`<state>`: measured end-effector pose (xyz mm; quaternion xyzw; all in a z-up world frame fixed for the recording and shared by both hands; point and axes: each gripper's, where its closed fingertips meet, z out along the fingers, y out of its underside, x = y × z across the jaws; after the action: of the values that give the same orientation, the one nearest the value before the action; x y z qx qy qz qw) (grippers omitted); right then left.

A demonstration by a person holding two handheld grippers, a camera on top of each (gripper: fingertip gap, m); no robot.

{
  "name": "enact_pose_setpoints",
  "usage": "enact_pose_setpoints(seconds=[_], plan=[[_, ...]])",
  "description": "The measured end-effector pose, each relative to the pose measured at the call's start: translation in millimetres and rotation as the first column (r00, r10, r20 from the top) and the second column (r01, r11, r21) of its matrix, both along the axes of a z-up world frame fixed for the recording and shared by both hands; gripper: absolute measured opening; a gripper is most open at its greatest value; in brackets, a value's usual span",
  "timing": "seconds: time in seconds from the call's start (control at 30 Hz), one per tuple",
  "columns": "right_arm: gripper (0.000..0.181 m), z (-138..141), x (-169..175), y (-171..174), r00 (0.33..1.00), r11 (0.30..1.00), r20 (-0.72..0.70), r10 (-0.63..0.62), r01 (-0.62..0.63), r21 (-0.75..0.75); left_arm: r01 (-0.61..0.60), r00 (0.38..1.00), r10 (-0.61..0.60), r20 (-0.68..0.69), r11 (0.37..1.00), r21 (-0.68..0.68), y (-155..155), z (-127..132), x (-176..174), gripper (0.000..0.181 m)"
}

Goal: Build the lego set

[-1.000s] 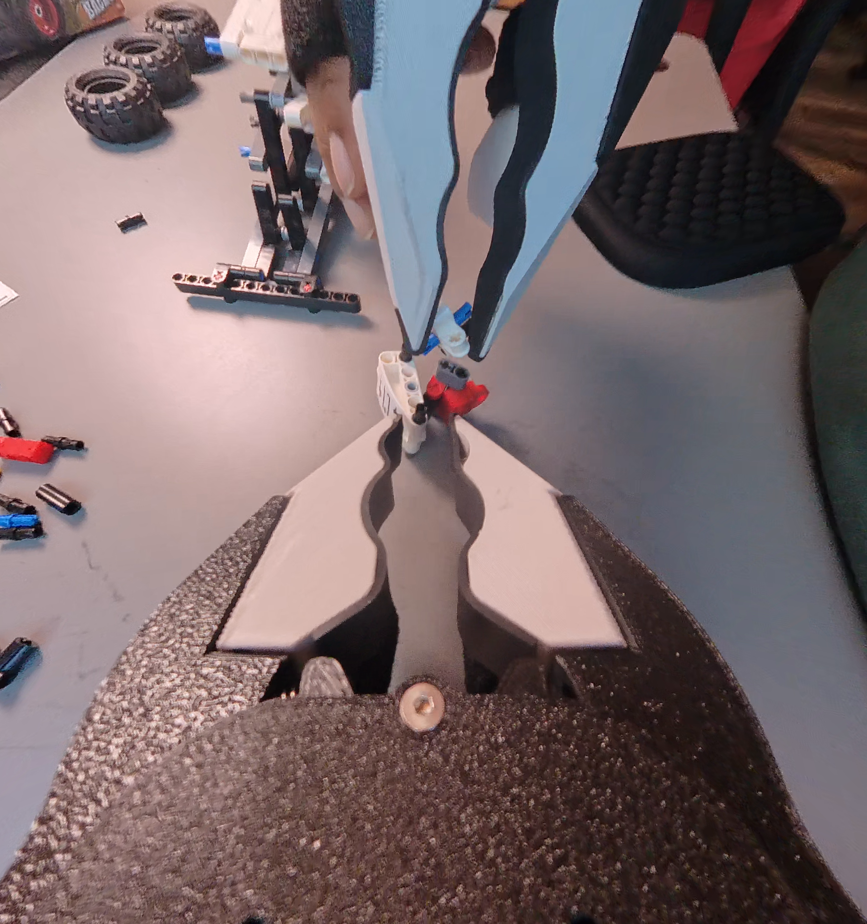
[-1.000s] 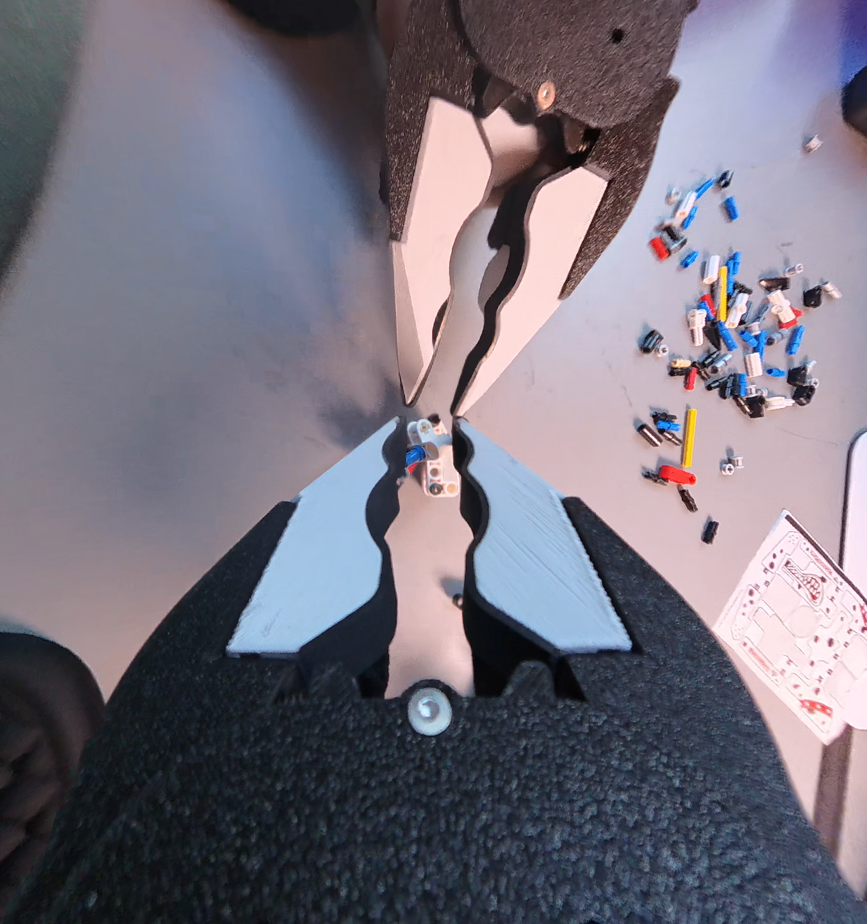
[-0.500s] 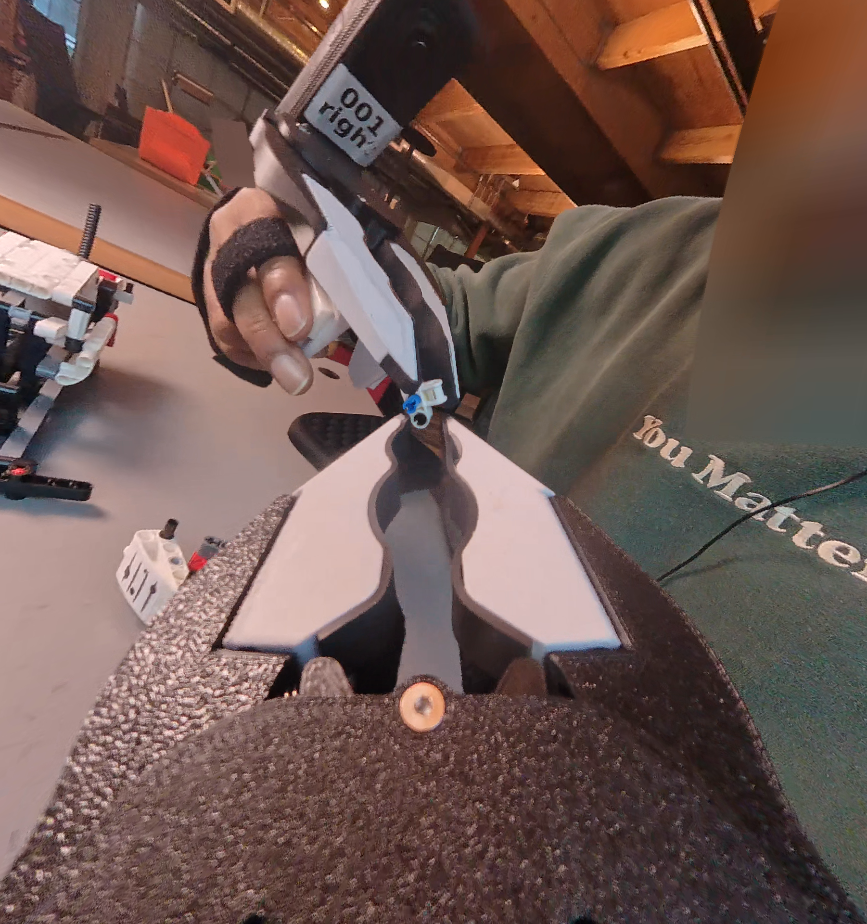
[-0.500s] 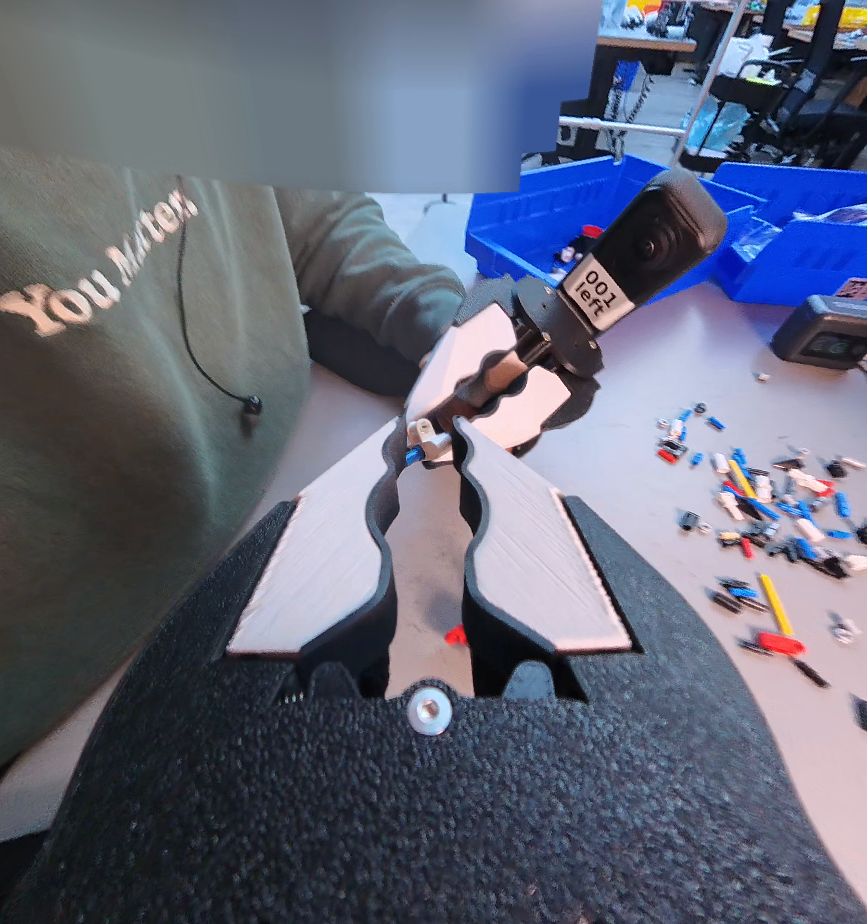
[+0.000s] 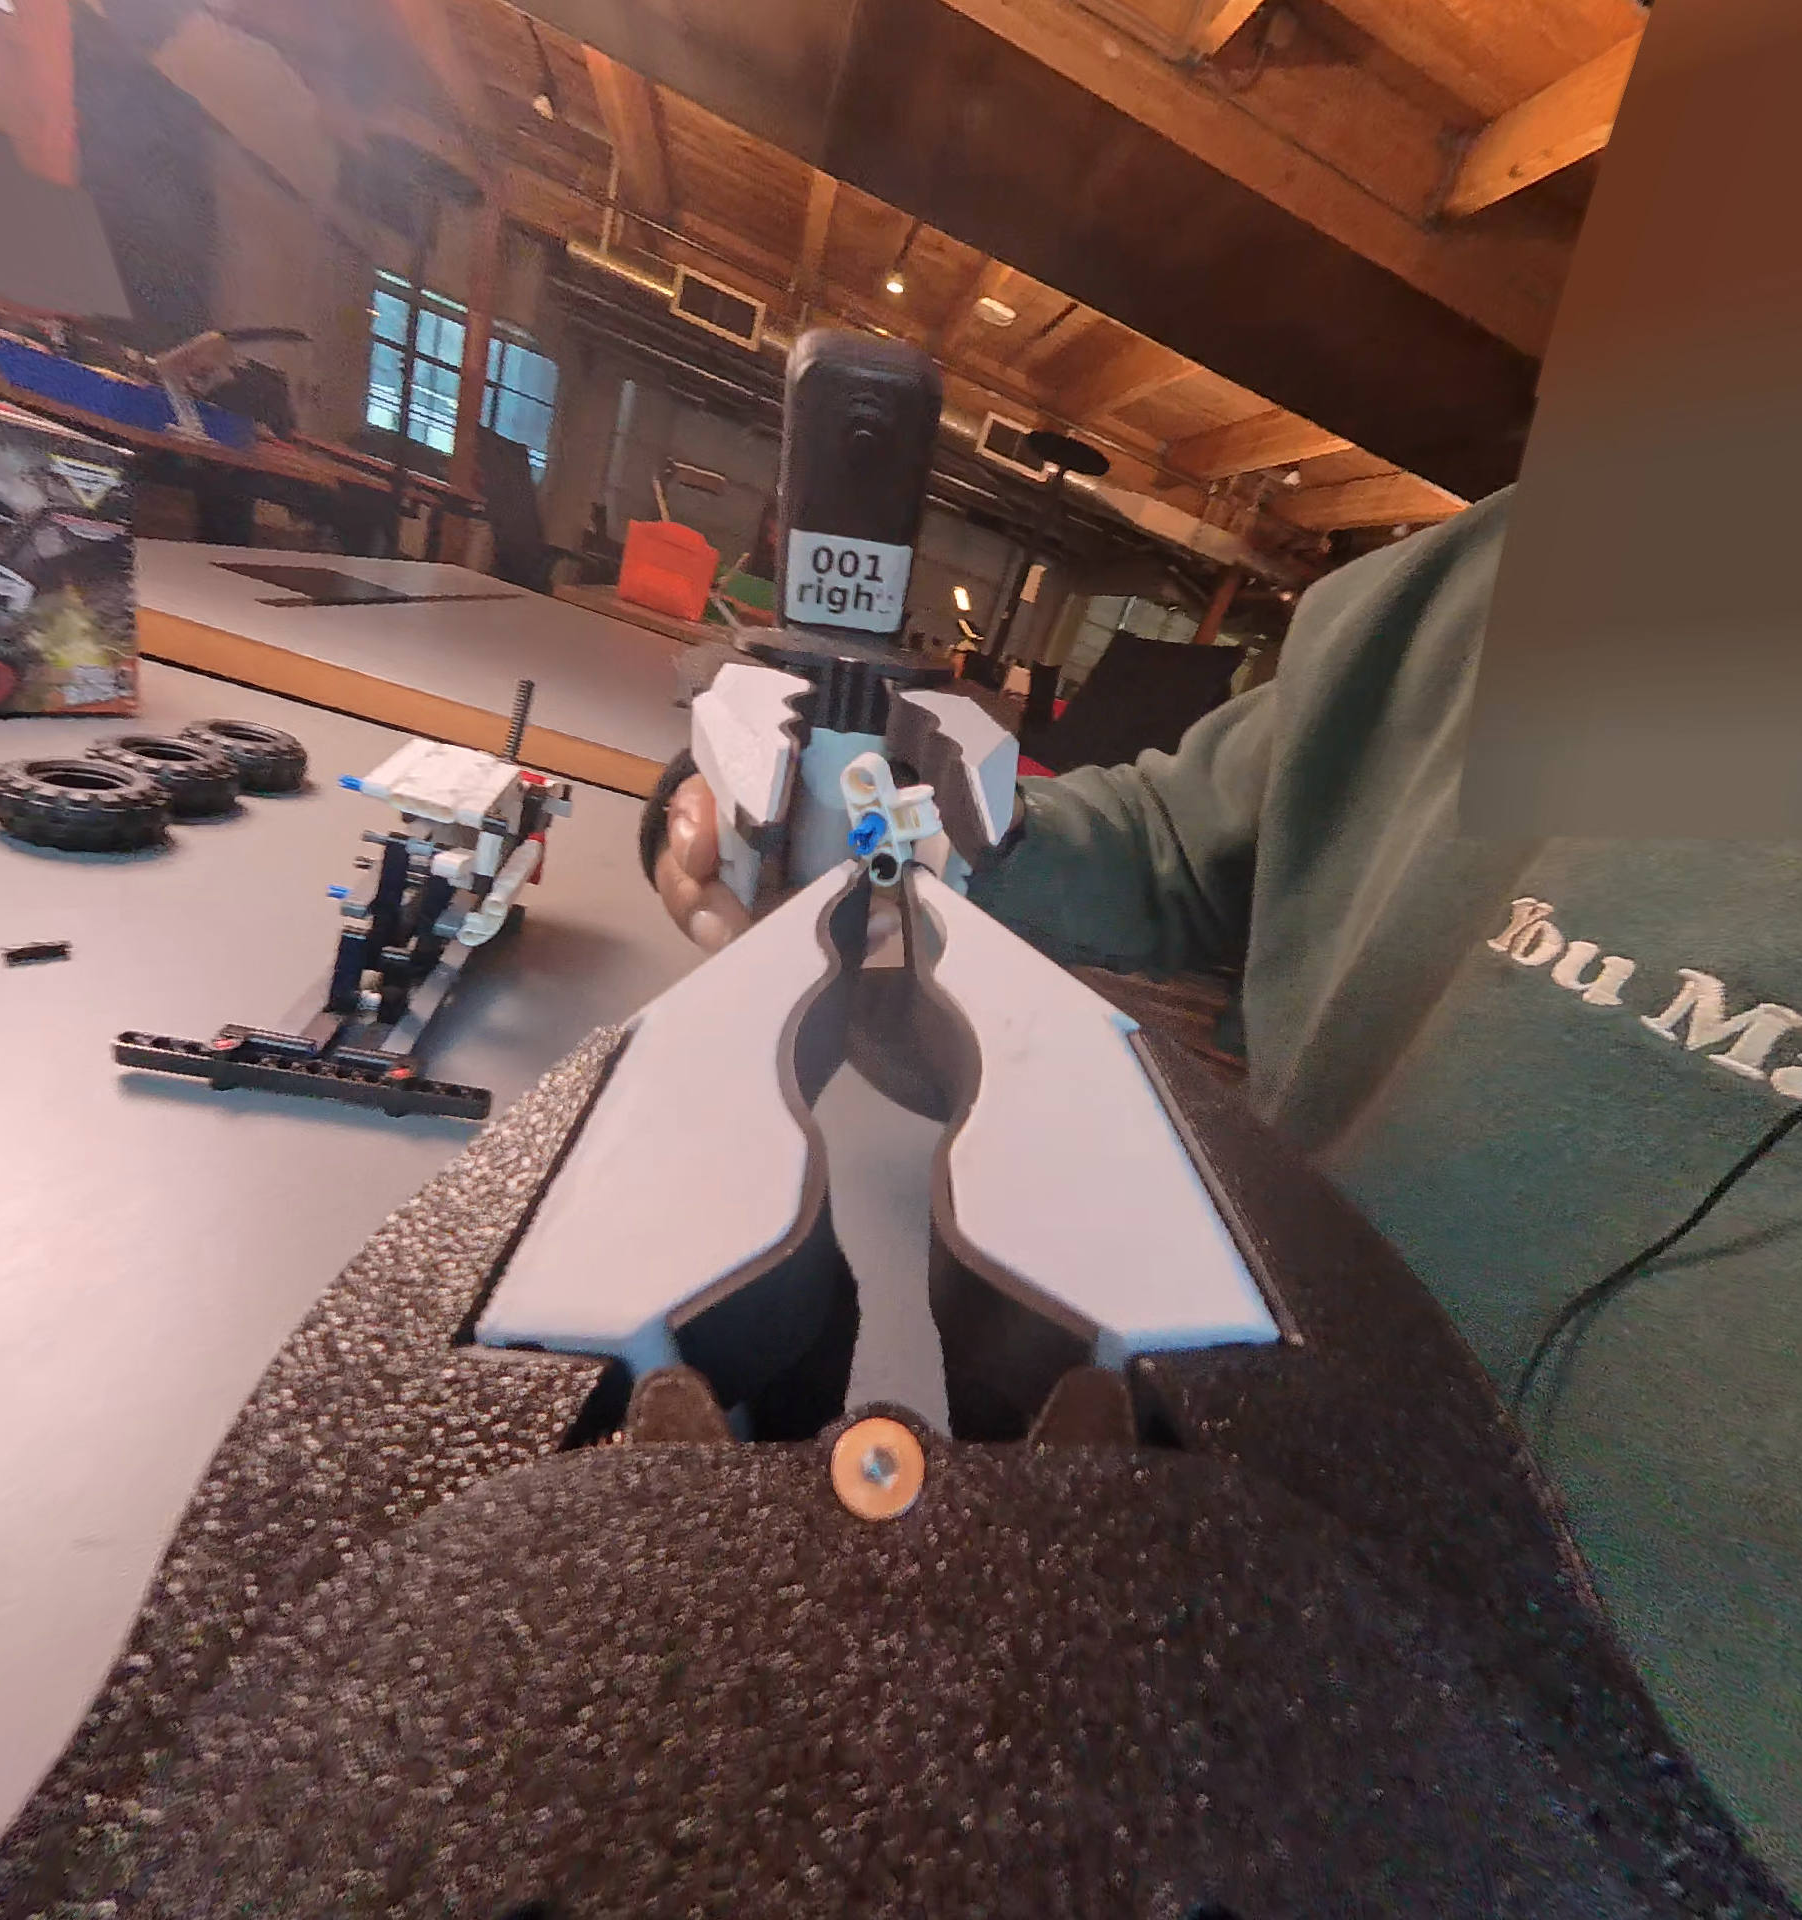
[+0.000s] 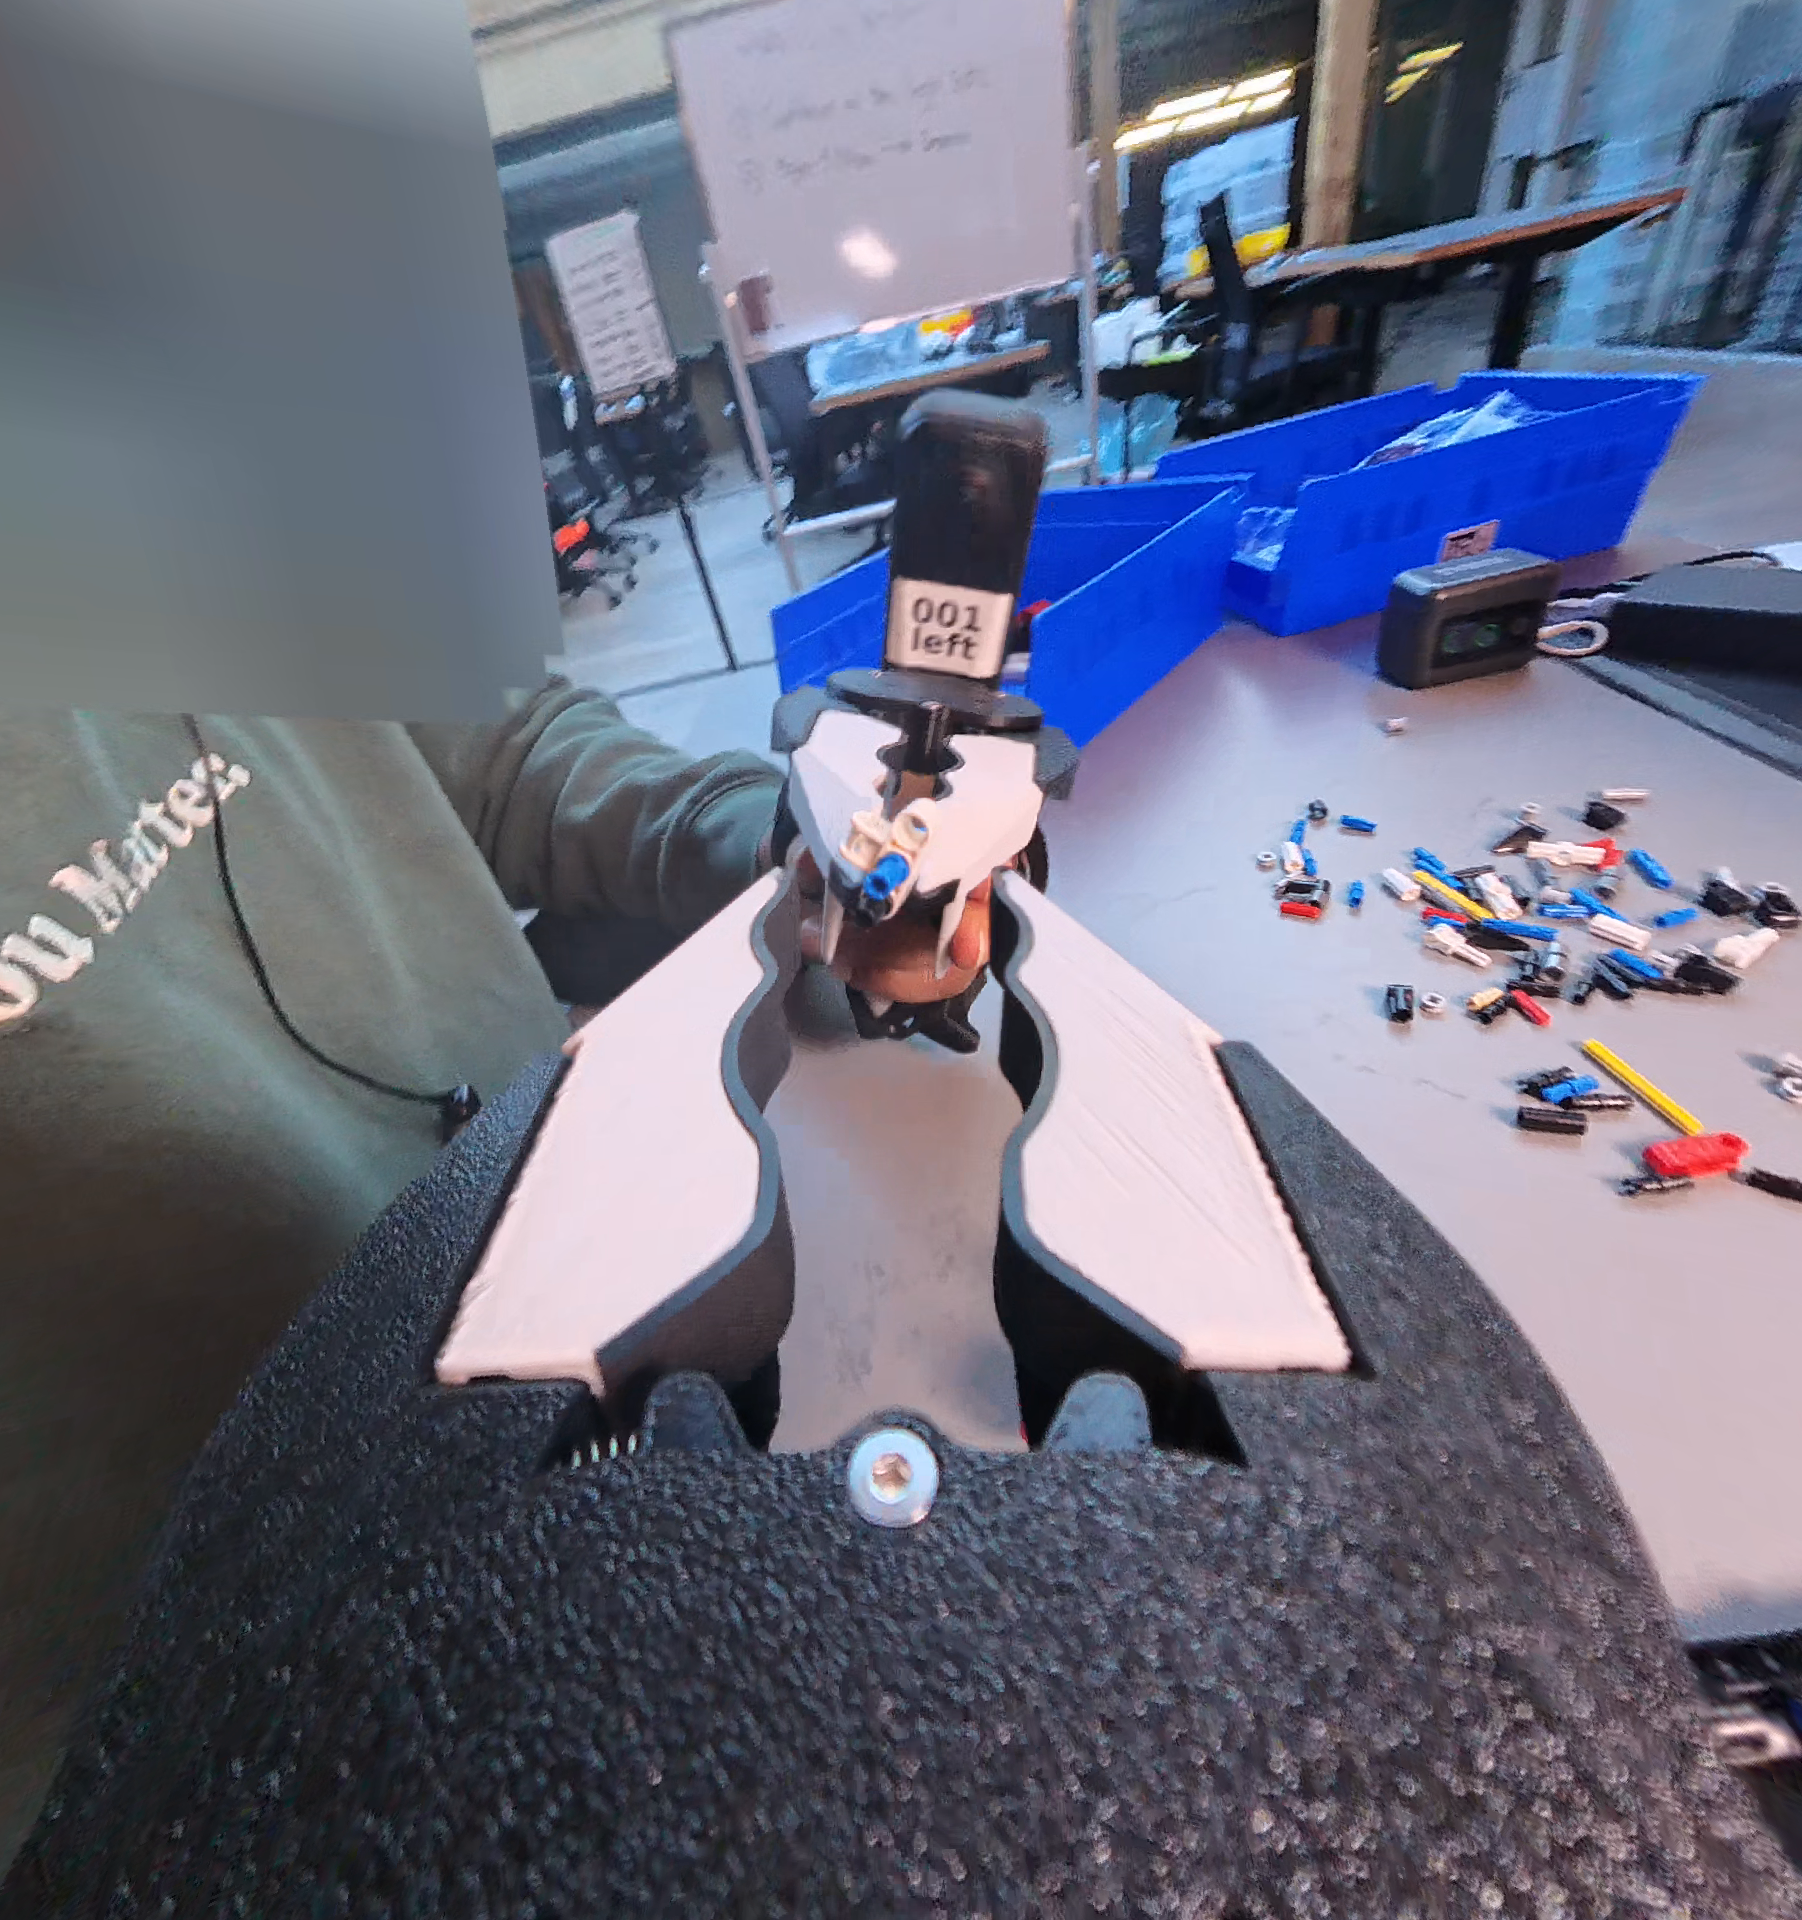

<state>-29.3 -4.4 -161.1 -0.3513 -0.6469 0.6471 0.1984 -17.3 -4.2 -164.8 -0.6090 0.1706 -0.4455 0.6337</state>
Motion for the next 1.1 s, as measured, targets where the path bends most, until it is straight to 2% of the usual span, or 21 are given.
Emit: enact_pose_setpoints(seconds=[0.1, 0.23, 0.4, 0.47, 0.53, 0.63, 0.7, 0.8, 0.87, 0.93, 1.1], plan=[[0.023, 5, -2, 4, 0.994, 0.991, -0.027, -0.104, 0.102, -0.081, -0.078, 0.995, 0.079, -0.063, 0.997, 0.027, 5, -3, -4, 0.006], [0.016, 0, -4, 5, 0.984, 0.984, -0.028, -0.174, 0.172, -0.050, -0.126, 0.983, 0.131, -0.130, 0.991, 0.046, 9, -8, -4, 0.005], [0.014, -9, -7, 9, 0.988, 0.985, -0.005, -0.156, 0.156, 0.070, -0.186, 0.949, 0.191, -0.252, 0.982, 0.047, 14, -19, -5, 0.004], [0.013, -19, -8, 13, 0.992, 0.972, 0.008, -0.125, 0.121, 0.202, -0.199, 0.931, 0.191, -0.311, 0.980, 0.007, 17, -29, -7, 0.001], [0.013, -33, -6, 22, 0.996, 0.921, 0.043, -0.074, 0.052, 0.386, -0.255, 0.891, 0.204, -0.405, 0.964, -0.074, 25, -51, -18, 0.013], [0.014, -65, -1, 39, 0.988, 0.748, 0.152, 0.004, -0.103, 0.655, -0.320, 0.821, 0.153, -0.549, 0.921, -0.222, 30, -93, -27, 0.028], [0.014, -81, 2, 40, 0.970, 0.661, 0.235, 0.055, -0.212, 0.719, -0.336, 0.784, 0.111, -0.611, 0.903, -0.267, 34, -110, -24, 0.032], [0.014, -96, 1, 38, 0.947, 0.540, 0.305, 0.105, -0.312, 0.782, -0.356, 0.719, 0.065, -0.692, 0.890, -0.285, 40, -127, -22, 0.031], [0.013, -107, 0, 39, 0.928, 0.473, 0.353, 0.117, -0.365, 0.802, -0.350, 0.709, 0.026, -0.704, 0.880, -0.320, 41, -135, -21, 0.029], [0.014, -113, -2, 40, 0.919, 0.433, 0.376, 0.121, -0.390, 0.813, -0.330, 0.718, 0.009, -0.696, 0.885, -0.329, 40, -135, -19, 0.026], [0.013, -118, -2, 39, 0.895, 0.430, 0.427, 0.132, -0.440, 0.789, -0.299, 0.712, -0.031, -0.702, 0.890, -0.343, 40, -138, -15, 0.010]])
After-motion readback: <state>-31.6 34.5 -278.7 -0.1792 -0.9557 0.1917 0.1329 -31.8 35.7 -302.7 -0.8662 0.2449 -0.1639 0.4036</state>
